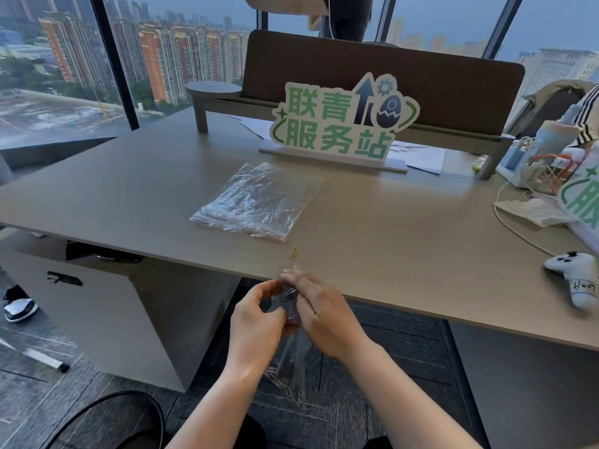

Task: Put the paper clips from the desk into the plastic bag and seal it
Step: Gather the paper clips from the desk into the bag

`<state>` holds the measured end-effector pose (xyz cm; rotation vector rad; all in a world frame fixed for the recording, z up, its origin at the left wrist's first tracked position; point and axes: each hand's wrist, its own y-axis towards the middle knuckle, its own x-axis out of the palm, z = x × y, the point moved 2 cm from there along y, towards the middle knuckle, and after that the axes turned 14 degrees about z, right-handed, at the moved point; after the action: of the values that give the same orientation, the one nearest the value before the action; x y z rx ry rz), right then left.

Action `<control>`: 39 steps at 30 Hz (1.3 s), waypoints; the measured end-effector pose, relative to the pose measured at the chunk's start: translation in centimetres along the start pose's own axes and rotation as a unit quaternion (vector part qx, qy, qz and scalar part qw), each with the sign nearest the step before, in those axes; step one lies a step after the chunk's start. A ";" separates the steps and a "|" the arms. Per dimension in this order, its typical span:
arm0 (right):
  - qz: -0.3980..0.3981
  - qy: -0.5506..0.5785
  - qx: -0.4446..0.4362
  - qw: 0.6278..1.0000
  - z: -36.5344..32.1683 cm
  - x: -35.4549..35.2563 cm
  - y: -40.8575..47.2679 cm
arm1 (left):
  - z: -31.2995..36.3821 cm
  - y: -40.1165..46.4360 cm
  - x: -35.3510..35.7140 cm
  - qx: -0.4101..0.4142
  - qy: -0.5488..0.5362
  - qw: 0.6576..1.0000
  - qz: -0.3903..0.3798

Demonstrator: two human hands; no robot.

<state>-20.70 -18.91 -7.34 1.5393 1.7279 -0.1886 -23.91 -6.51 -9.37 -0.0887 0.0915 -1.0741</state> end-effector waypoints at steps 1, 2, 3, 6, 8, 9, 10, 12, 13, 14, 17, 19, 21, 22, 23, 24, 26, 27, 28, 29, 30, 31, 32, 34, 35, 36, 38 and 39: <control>0.026 0.027 0.017 0.999 -0.1 -0.3 0.2 | 0.0 0.0 -0.1 -0.001 0.001 1.000 0.000; 0.053 0.038 0.028 0.997 0.0 -0.6 0.7 | 0.0 0.0 -0.2 -0.001 0.005 1.000 0.000; 0.072 0.031 0.034 0.996 0.2 -0.9 1.4 | 0.0 0.0 -0.2 0.000 0.010 1.000 -0.001; 0.040 -0.044 0.041 0.997 1.5 -1.3 4.3 | 0.2 -0.1 -0.4 0.001 0.023 1.000 -0.001; -0.020 -0.086 0.042 0.995 2.3 -0.9 5.8 | 0.3 -0.1 -0.5 -0.003 0.022 1.000 -0.001; -0.046 -0.102 0.037 0.993 2.6 -0.7 6.3 | 0.2 0.0 -0.5 -0.004 0.023 1.000 0.000; -0.067 -0.116 0.030 0.991 2.8 -0.4 6.5 | 0.2 0.0 -0.5 -0.005 0.025 1.000 0.003; -0.083 -0.132 0.015 0.988 2.9 -0.1 6.4 | 0.1 0.2 -0.5 -0.005 0.024 1.000 0.008; -0.082 -0.136 0.008 0.987 3.0 -0.1 6.1 | 0.1 0.3 -0.5 -0.006 0.024 1.000 0.008; -0.079 -0.139 0.000 0.987 3.0 -0.1 5.8 | 0.0 0.3 -0.4 -0.006 0.024 1.000 0.008; -0.075 -0.140 -0.020 0.987 2.6 -0.2 4.6 | -0.1 0.3 -0.4 0.000 0.022 1.000 0.005; -0.071 -0.134 -0.032 0.988 2.3 -0.2 3.6 | -0.1 0.3 -0.3 0.004 0.020 1.000 0.003; -0.061 -0.127 -0.044 0.989 1.9 -0.4 2.7 | -0.1 0.3 -0.3 0.004 0.017 1.000 0.001; -0.058 -0.126 -0.048 0.989 1.8 -0.5 2.2 | -0.1 0.3 -0.2 0.003 0.017 1.000 0.000; -0.055 -0.124 -0.052 0.989 1.6 -0.5 1.8 | -0.2 0.2 -0.2 0.003 0.017 1.000 0.000; -0.052 -0.120 -0.055 0.990 1.5 -0.6 1.3 | -0.2 0.2 -0.2 0.003 0.019 1.000 0.001; -0.046 -0.112 -0.064 0.991 1.3 -0.7 0.5 | -0.2 0.1 -0.3 0.005 0.021 1.000 0.004; -0.043 -0.109 -0.068 0.991 1.2 -0.7 0.1 | -0.3 0.1 -0.3 0.004 0.020 1.000 0.005; -0.039 -0.103 -0.071 0.991 1.1 -0.8 -0.3 | -0.3 0.0 -0.4 0.003 0.019 1.000 0.006; -0.031 -0.091 -0.067 0.993 1.0 -0.8 -0.7 | -0.3 -0.1 -0.4 0.003 0.018 1.000 0.006; -0.018 -0.073 -0.057 0.996 1.1 -1.0 -1.1 | -0.2 -0.2 -0.4 0.003 0.018 1.000 0.008; 0.002 -0.057 -0.046 0.997 1.1 -1.2 -1.3 | -0.2 -0.3 -0.5 0.003 0.020 1.000 0.008; 0.027 -0.047 -0.040 0.998 1.2 -1.4 -1.6 | -0.2 -0.5 -0.6 0.003 0.023 1.000 0.009; 0.081 -0.057 -0.042 0.994 1.2 -1.9 -2.2 | 0.0 -0.8 -0.8 0.005 0.029 1.000 0.011; 0.102 -0.073 -0.048 0.991 1.1 -2.3 -2.6 | 0.1 -1.0 -1.0 0.006 0.030 0.999 0.013; 0.113 -0.094 -0.052 0.988 1.0 -2.6 -2.9 | 0.3 -1.2 -1.2 0.007 0.031 0.999 0.014; 0.092 -0.126 -0.038 0.987 0.9 -3.1 -3.5 | 0.6 -1.5 -1.6 0.007 0.028 0.999 0.014; 0.066 -0.132 -0.022 0.989 0.9 -3.3 -3.8 | 0.8 -1.7 -1.7 0.007 0.024 1.000 0.014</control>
<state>-23.84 -22.96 -7.33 1.5163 1.4113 -0.2715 -26.10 -5.74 -8.32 -0.0486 0.1290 -1.0483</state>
